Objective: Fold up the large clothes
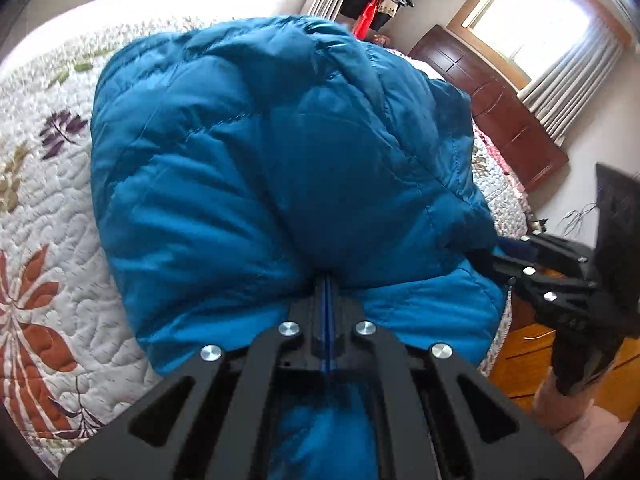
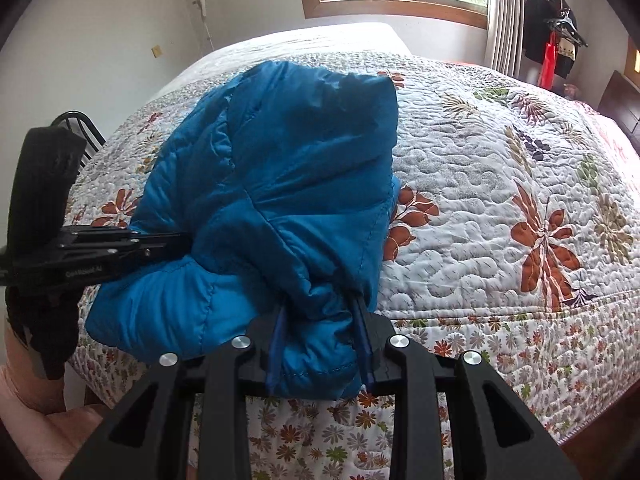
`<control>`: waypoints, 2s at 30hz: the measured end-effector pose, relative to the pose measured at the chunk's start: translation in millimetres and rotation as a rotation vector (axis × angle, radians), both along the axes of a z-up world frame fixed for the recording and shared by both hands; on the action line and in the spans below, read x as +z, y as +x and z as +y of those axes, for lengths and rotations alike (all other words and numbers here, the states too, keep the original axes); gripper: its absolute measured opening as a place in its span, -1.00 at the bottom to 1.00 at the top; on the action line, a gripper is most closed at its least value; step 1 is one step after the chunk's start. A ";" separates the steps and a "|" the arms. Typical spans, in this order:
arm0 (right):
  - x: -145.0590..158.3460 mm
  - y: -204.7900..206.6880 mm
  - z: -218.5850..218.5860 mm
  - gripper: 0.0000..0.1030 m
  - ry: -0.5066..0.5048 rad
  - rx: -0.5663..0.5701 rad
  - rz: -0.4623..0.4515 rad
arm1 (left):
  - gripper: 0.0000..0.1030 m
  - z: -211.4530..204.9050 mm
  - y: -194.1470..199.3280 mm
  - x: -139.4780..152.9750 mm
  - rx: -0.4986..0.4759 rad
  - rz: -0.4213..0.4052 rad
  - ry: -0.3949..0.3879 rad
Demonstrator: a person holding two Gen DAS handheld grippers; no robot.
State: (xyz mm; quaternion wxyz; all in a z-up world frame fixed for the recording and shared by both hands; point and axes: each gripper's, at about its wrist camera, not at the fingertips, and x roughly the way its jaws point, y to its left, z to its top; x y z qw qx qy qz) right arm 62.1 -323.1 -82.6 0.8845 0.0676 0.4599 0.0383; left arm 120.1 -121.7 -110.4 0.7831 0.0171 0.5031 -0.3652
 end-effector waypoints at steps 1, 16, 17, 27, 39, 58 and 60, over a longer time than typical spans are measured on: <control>8.4 -3.0 1.1 -0.42 -0.002 -0.003 -0.021 | -0.97 0.0 -0.2 1.7 0.009 0.001 -0.006; 11.9 62.2 38.0 -0.59 0.014 0.084 -0.004 | -0.97 0.4 -3.8 0.6 0.002 -0.019 -0.033; 7.1 66.6 36.2 -0.60 0.018 0.088 0.009 | -0.97 0.0 -3.9 -0.2 0.001 -0.022 -0.035; -29.5 85.9 10.3 -0.62 0.198 0.096 0.055 | -0.97 7.1 -15.0 -9.2 0.020 -0.067 -0.024; 27.0 49.2 9.4 0.10 0.088 0.044 -0.063 | -0.50 24.4 -27.1 29.2 0.093 -0.141 0.012; -19.5 64.4 -26.1 0.74 0.164 0.002 0.111 | 0.49 56.7 3.8 13.6 0.177 -0.095 0.036; -28.4 66.9 -30.7 0.86 0.209 0.004 0.135 | 0.62 50.5 3.8 9.1 0.162 -0.097 0.038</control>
